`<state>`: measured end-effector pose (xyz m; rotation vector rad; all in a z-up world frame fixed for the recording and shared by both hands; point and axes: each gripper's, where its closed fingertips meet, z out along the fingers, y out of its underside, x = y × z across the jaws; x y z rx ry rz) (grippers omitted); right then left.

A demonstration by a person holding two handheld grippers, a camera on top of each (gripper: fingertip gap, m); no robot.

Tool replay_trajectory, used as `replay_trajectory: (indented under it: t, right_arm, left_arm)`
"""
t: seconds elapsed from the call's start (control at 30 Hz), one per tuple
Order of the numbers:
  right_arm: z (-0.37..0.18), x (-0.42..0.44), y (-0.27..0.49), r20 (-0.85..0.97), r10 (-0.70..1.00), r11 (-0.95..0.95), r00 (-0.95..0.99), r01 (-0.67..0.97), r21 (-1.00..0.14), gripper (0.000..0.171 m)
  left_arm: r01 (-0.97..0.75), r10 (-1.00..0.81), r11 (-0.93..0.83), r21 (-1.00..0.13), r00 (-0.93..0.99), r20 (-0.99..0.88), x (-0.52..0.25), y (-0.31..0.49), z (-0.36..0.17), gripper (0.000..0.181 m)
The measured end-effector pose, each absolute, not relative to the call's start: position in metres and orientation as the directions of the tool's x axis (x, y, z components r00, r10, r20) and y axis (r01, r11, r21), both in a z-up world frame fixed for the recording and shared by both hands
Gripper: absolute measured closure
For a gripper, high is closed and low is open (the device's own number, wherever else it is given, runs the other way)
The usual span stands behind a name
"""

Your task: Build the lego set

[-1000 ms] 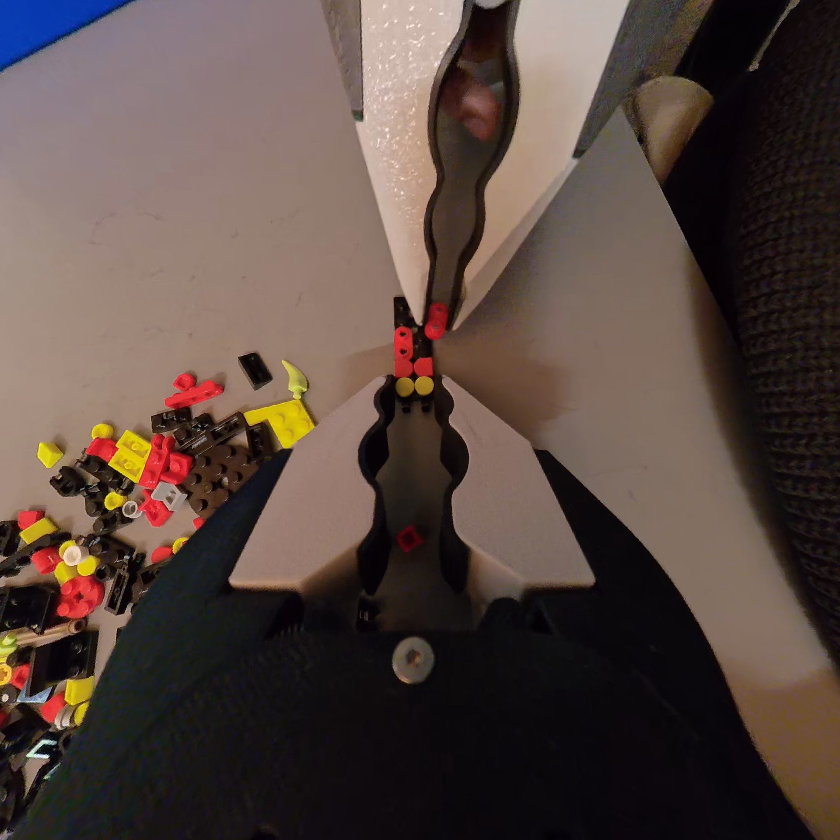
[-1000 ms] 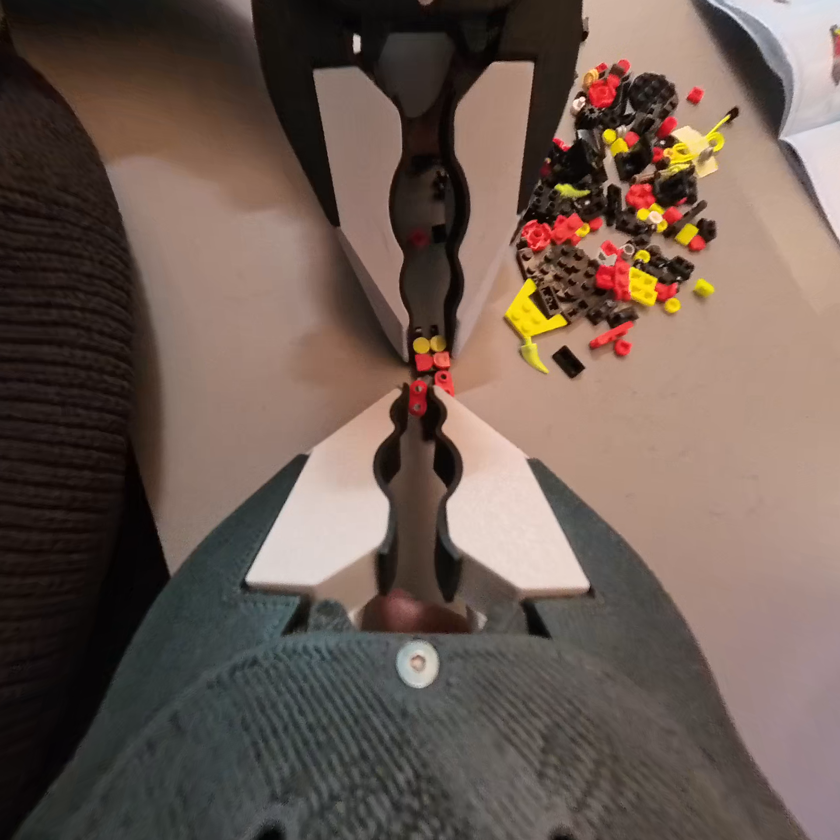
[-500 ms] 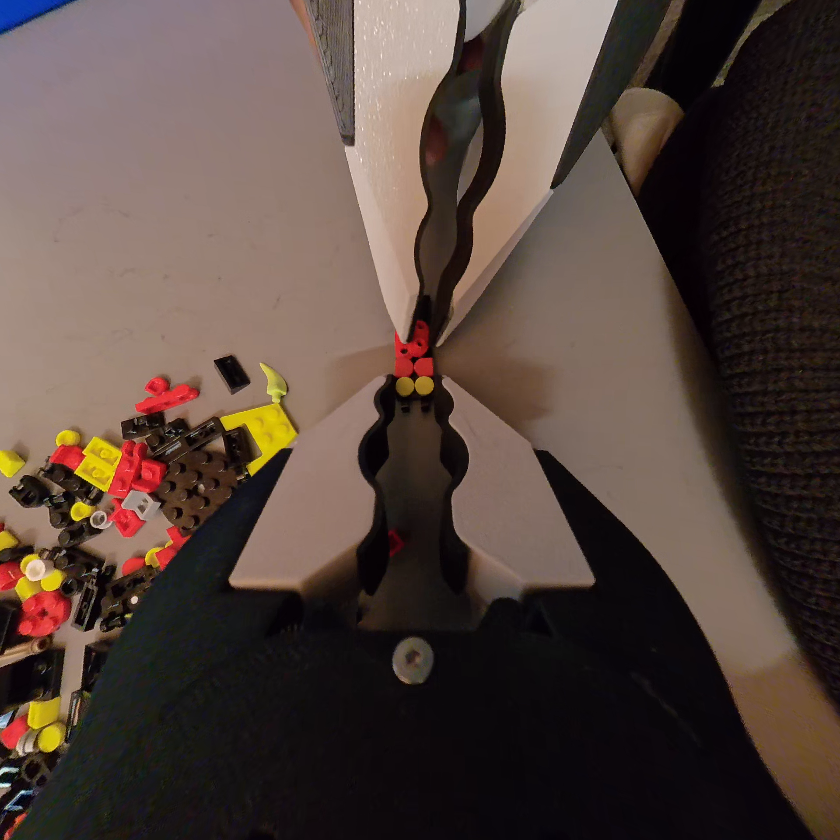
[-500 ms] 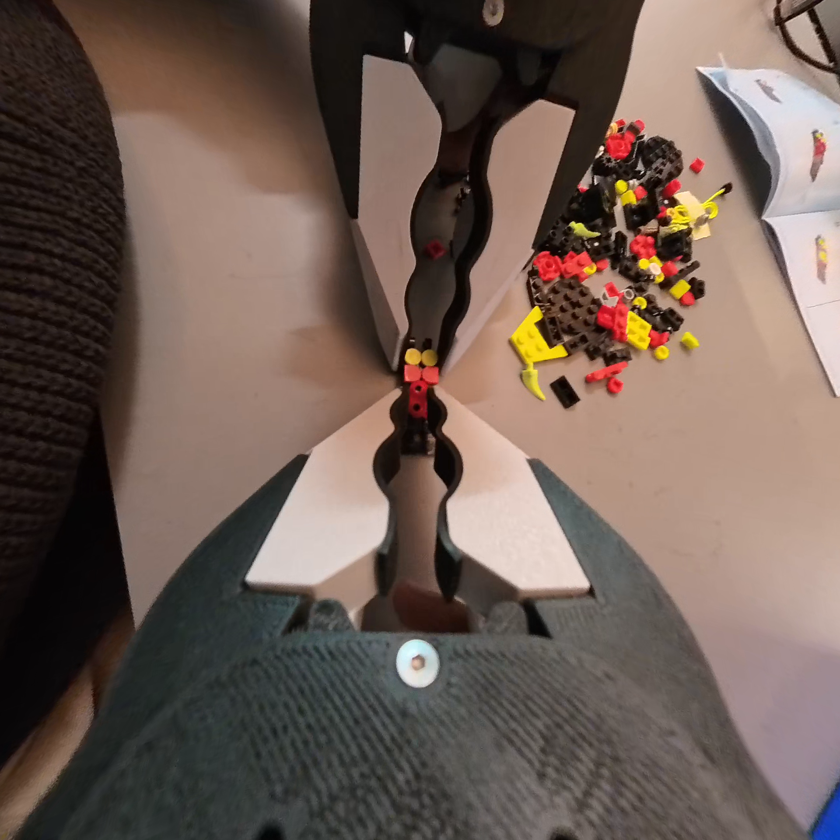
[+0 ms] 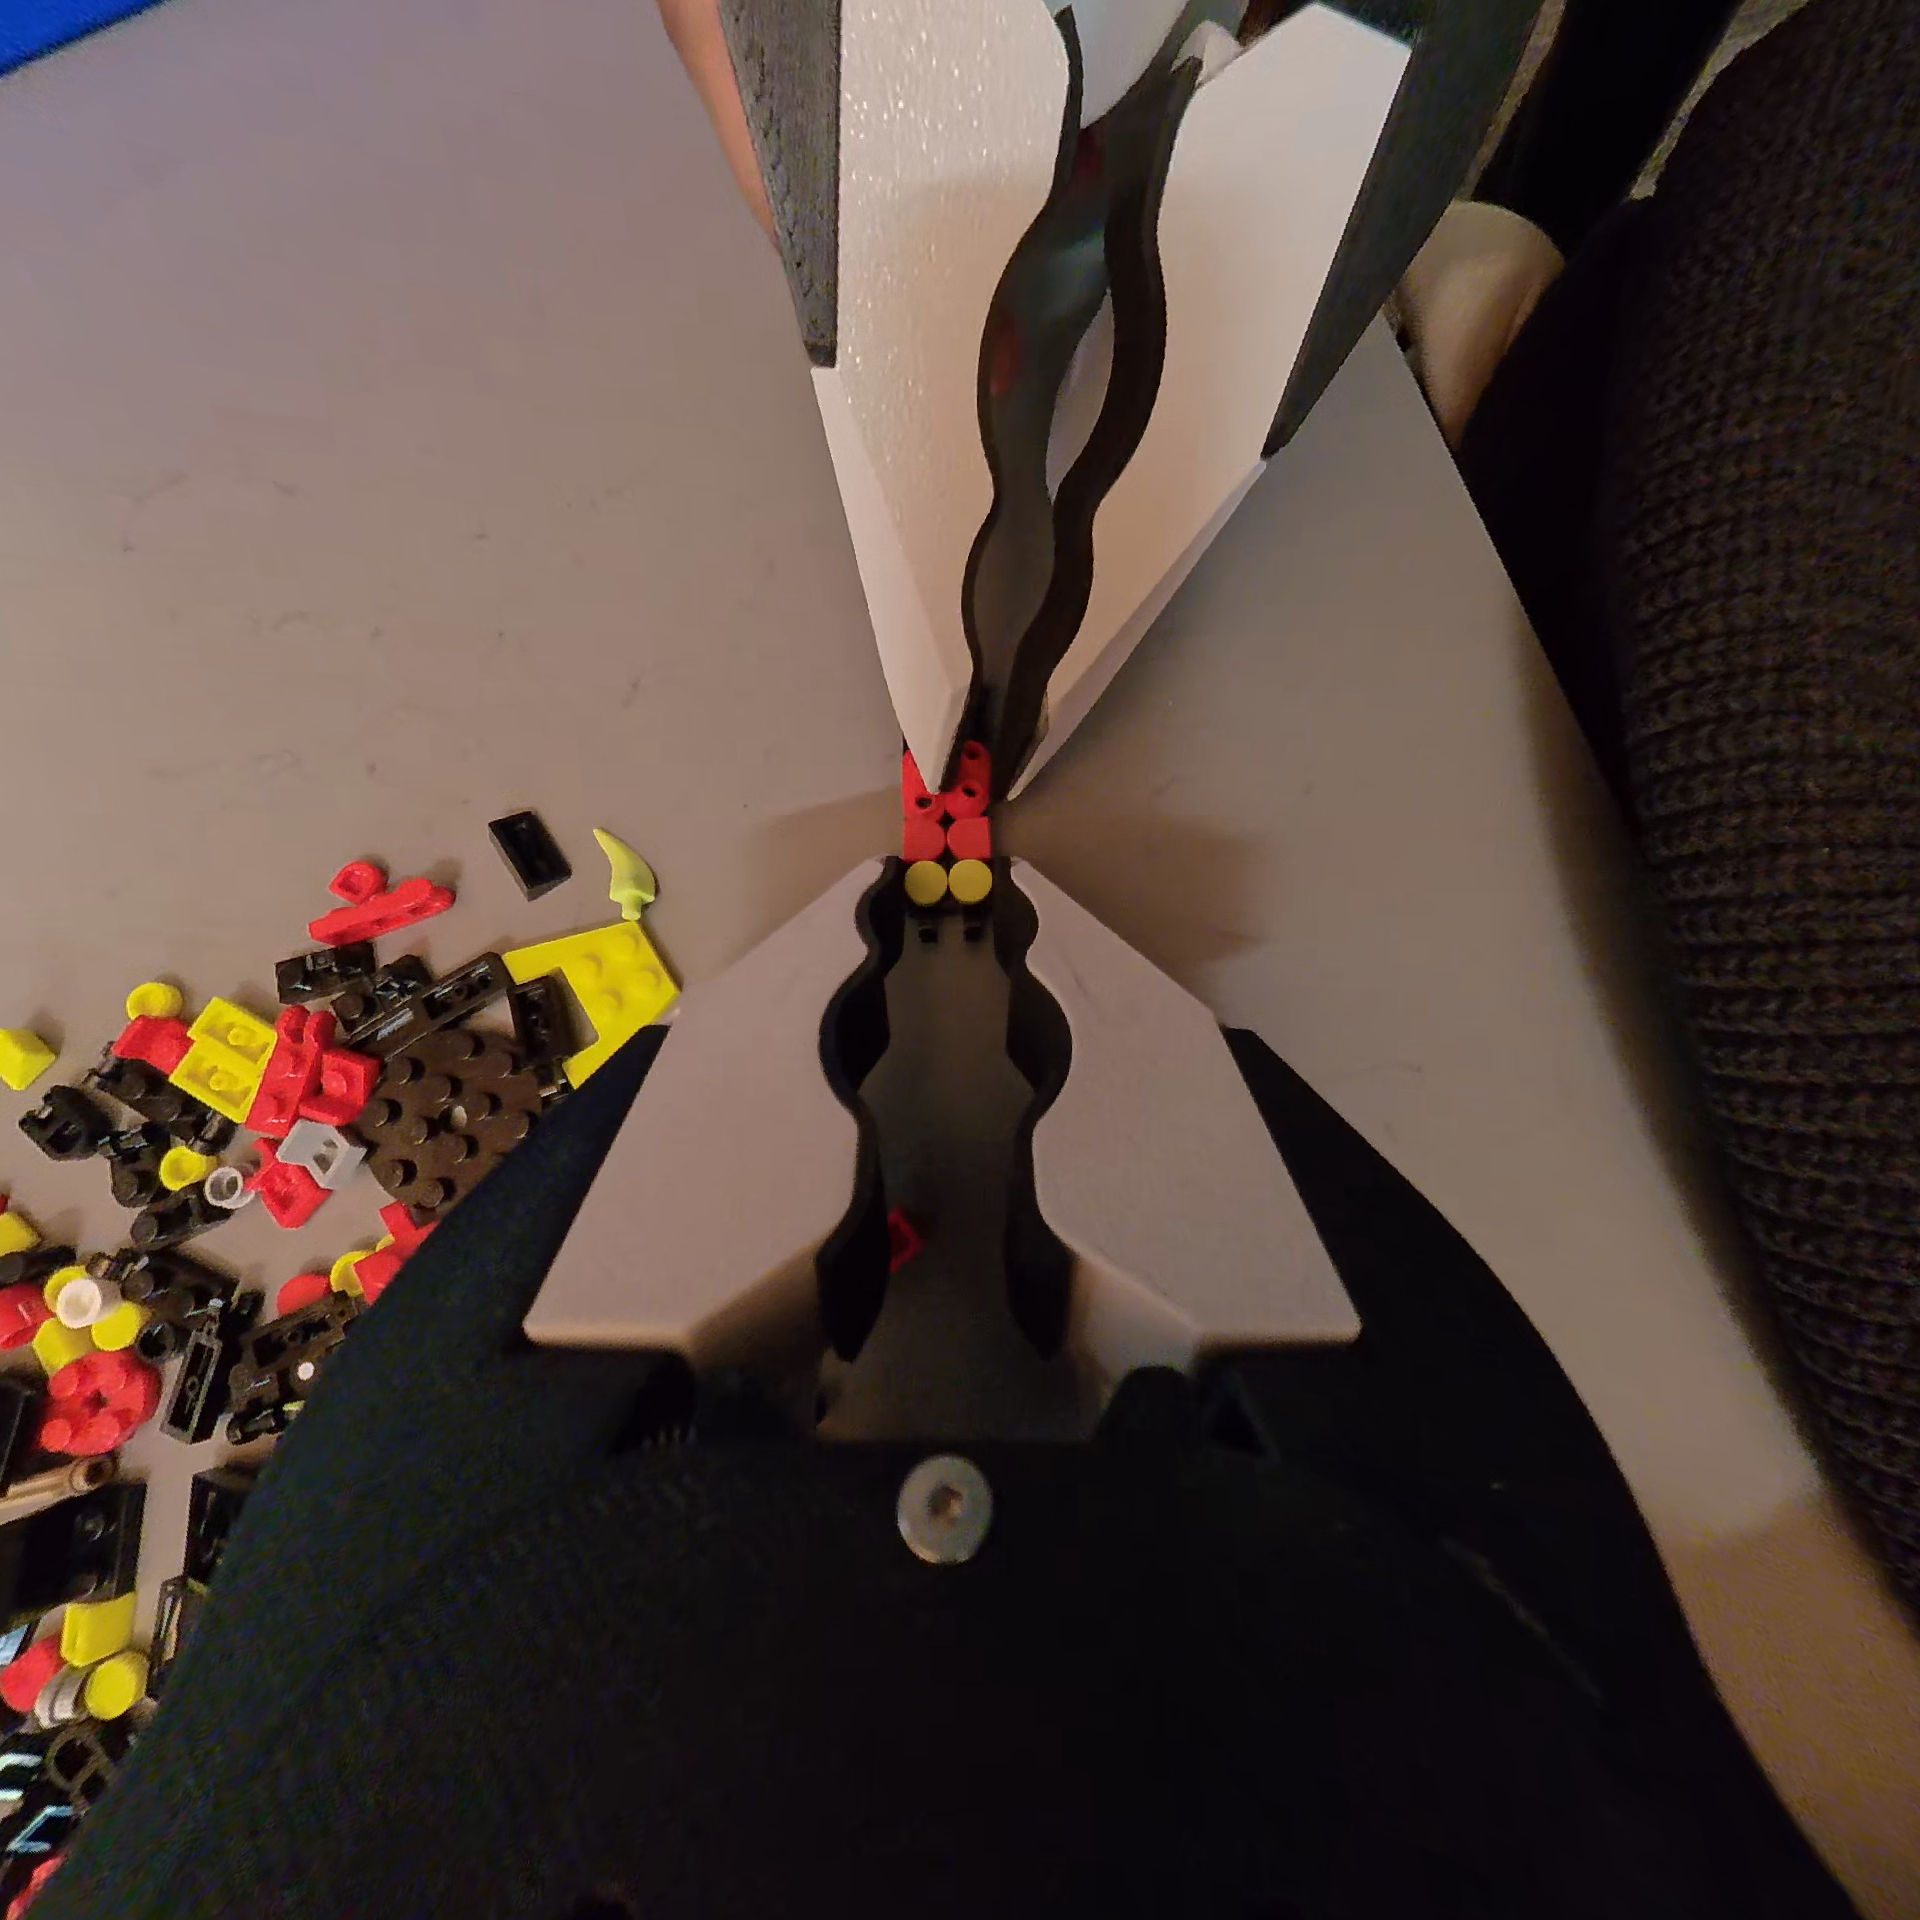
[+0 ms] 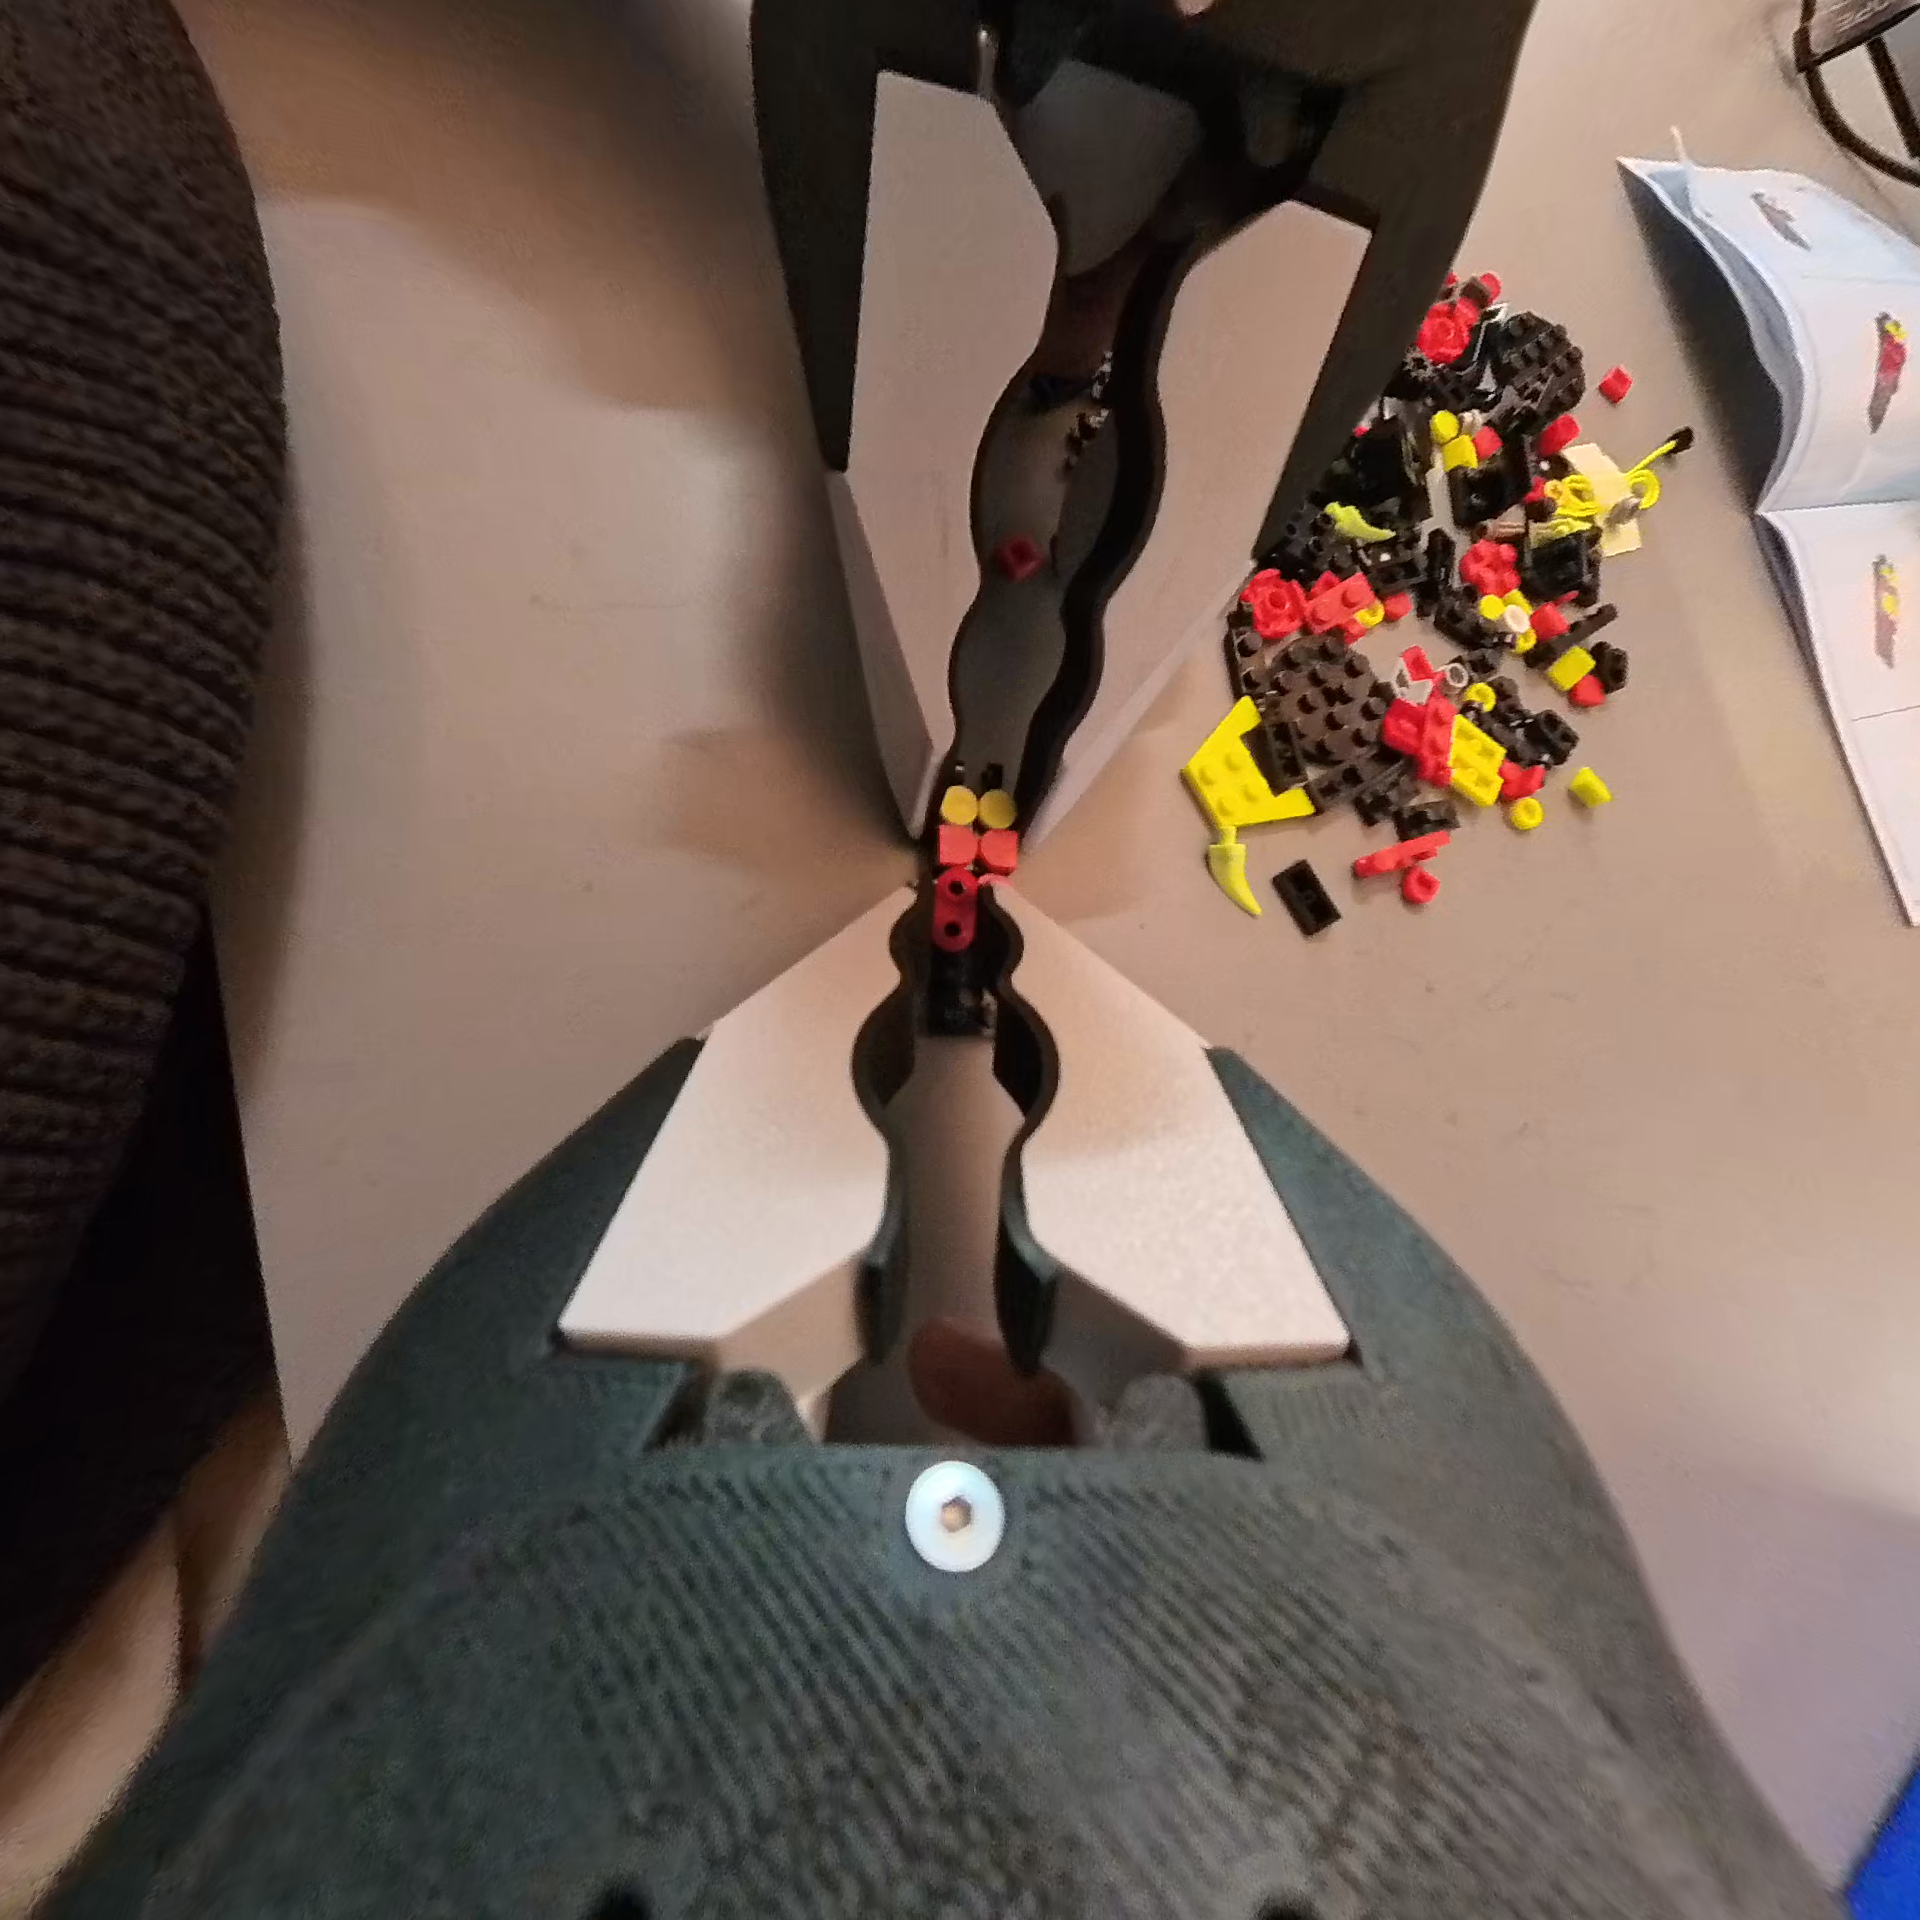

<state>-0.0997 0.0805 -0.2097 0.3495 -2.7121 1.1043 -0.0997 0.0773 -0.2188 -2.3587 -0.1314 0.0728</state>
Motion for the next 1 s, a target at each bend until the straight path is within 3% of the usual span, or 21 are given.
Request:
replay_trajectory:
  t: [0.47, 1.0]
  right_arm:
    - [-0.2059, -0.1012, 0.0819, 0.262, -0.127, 0.686, -0.957, -0.275, -0.674, 0.162]
    - [-0.2063, -0.0943, 0.0808, 0.205, -0.126, 0.690, -0.971, -0.234, -0.685, 0.171]
  left_arm:
    - [0.074, 0.117, -0.707, -0.703, 0.993, -0.014, -0.0995, 0.0774, -0.2187, 0.164]
    - [0.074, 0.117, -0.707, -0.703, 0.993, -0.014, -0.0994, 0.0776, -0.2187, 0.164]
